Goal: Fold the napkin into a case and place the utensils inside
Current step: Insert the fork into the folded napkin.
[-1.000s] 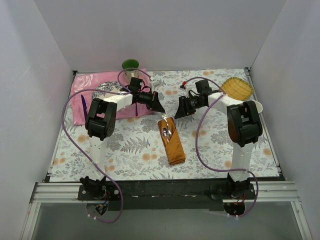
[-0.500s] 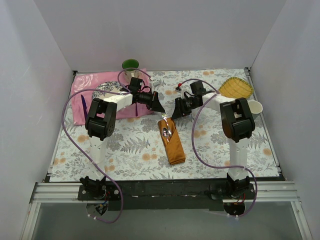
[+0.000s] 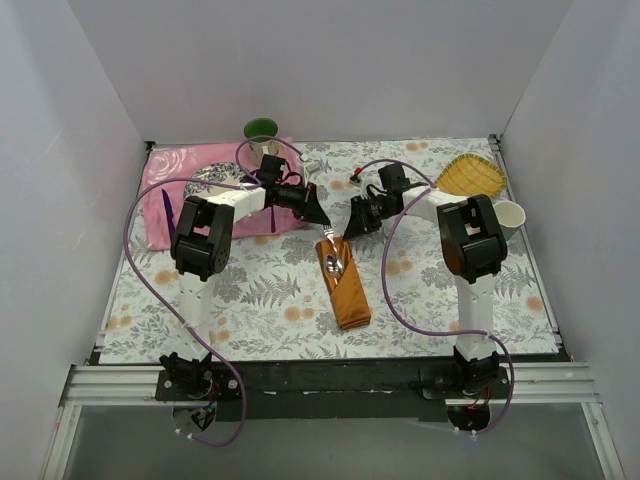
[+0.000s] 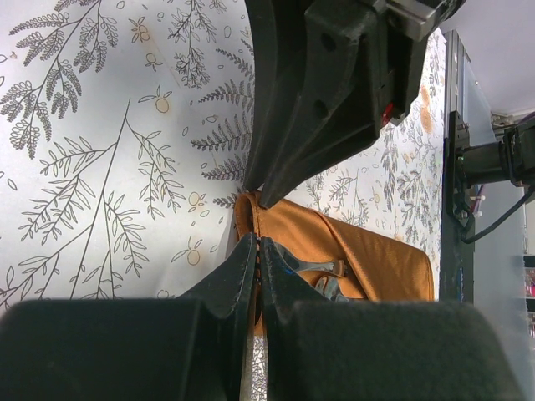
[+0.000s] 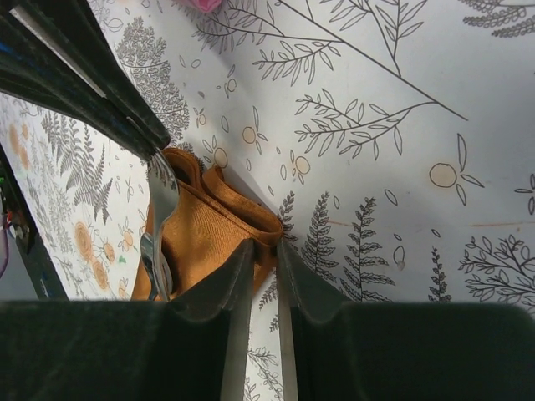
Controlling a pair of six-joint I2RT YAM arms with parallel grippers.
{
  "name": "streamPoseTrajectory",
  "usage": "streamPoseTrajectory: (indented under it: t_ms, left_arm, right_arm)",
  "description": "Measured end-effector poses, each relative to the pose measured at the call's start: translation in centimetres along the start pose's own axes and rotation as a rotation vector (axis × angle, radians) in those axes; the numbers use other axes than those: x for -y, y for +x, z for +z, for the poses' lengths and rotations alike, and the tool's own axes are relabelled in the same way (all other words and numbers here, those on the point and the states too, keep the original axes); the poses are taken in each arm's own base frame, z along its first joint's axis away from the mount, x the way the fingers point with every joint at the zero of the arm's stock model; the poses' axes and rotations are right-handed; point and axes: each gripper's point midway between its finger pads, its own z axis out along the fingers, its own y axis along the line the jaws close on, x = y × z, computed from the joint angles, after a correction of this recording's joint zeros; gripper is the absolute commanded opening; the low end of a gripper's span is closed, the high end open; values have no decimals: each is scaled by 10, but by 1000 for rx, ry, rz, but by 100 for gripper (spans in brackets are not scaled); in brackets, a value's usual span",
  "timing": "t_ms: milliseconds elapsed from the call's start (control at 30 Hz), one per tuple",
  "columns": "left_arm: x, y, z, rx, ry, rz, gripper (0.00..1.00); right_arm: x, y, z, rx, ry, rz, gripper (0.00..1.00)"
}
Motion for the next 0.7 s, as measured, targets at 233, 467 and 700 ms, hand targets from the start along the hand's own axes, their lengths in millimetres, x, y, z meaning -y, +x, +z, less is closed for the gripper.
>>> streamPoseTrajectory:
  t_ms: [233,467,700]
  left_arm:
    - [2,0,2,-3,5,4,1]
    - [5,3,7,-11,14,6,1]
    - [9,10,12,-26,23,-4,1]
  right_arm:
    - [3,2,2,-7,17,3,1]
    - [4,2,3,-8,23,-8,1]
    - [2,3,4,-11,21,-10,1]
